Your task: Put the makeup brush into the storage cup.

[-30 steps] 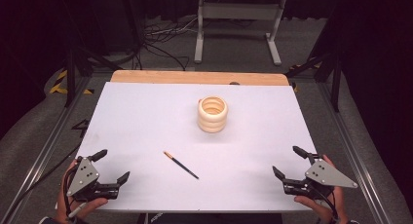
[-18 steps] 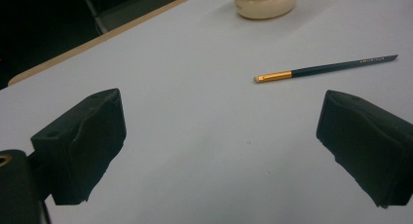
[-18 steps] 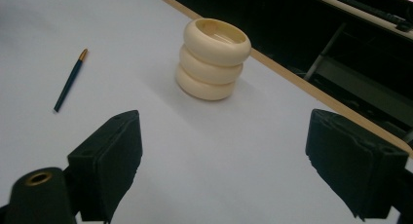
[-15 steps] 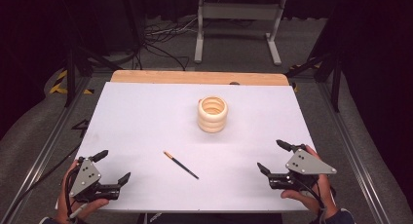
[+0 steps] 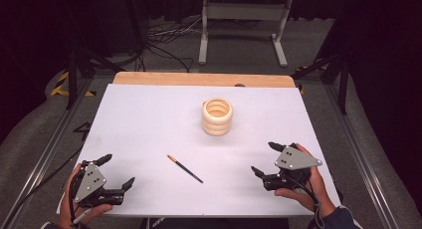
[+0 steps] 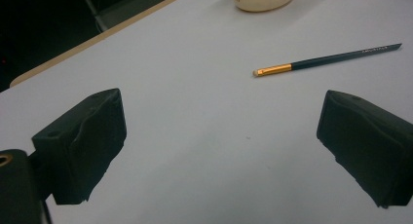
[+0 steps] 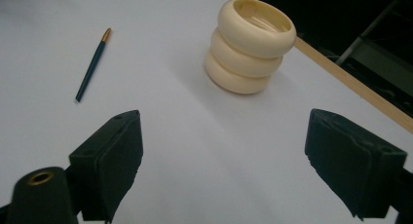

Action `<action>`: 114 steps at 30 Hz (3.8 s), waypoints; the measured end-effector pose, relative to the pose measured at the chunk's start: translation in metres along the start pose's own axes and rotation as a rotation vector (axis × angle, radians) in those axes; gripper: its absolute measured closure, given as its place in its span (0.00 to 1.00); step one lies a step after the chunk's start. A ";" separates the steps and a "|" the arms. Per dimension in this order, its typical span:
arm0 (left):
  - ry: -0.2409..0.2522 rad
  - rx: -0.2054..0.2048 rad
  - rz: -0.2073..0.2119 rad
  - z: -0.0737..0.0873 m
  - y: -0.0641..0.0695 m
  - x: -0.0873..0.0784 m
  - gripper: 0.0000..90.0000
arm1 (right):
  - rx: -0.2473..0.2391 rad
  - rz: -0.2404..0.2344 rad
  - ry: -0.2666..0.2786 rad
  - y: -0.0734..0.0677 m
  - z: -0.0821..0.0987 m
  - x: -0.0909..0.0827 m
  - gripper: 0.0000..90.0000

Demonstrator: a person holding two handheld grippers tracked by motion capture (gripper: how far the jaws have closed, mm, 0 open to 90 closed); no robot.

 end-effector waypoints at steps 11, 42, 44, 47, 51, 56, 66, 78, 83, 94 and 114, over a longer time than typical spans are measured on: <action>-0.002 0.001 0.004 0.001 0.000 0.000 0.06 | -0.019 -0.045 -0.008 -0.006 -0.018 0.020 0.16; -0.029 0.020 0.026 0.002 0.003 0.005 0.05 | -0.081 -0.126 -0.168 -0.023 -0.053 0.087 0.23; -0.030 0.018 0.028 0.002 0.003 0.005 0.05 | -0.082 -0.129 -0.171 -0.024 -0.055 0.089 0.24; -0.029 0.018 0.030 0.002 0.003 0.005 0.05 | -0.089 -0.136 -0.185 -0.026 -0.057 0.094 0.24; -0.030 0.027 0.030 0.002 0.003 0.006 0.05 | -0.095 -0.150 -0.207 -0.028 -0.061 0.102 0.25; -0.030 0.026 0.032 0.002 0.003 0.006 0.05 | -0.106 -0.164 -0.227 -0.031 -0.066 0.111 0.26; -0.033 0.026 0.043 0.003 0.003 0.006 0.05 | -0.127 -0.193 -0.286 -0.041 -0.082 0.137 0.27; -0.045 0.029 0.050 0.005 0.005 0.003 0.05 | -0.164 -0.243 -0.382 -0.061 -0.103 0.170 0.31; -0.043 0.021 0.049 0.005 0.005 0.003 0.05 | -0.162 -0.268 -0.439 -0.069 -0.109 0.185 0.33; -0.051 0.020 0.064 0.006 0.005 0.004 0.06 | -0.173 -0.303 -0.556 -0.083 -0.119 0.211 0.44; -0.067 0.011 0.071 0.008 0.004 0.003 0.06 | -0.116 -0.396 -0.620 -0.099 -0.126 0.221 0.59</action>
Point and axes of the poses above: each handheld gripper's, and its own axes: x roughly forward along the jaws, z roughly out of its underside, y roughly to its right, the point moved 1 cm from there along x, roughly forward along the jaws, and after that the axes turned 2 degrees about -y, right-handed, at the moved point
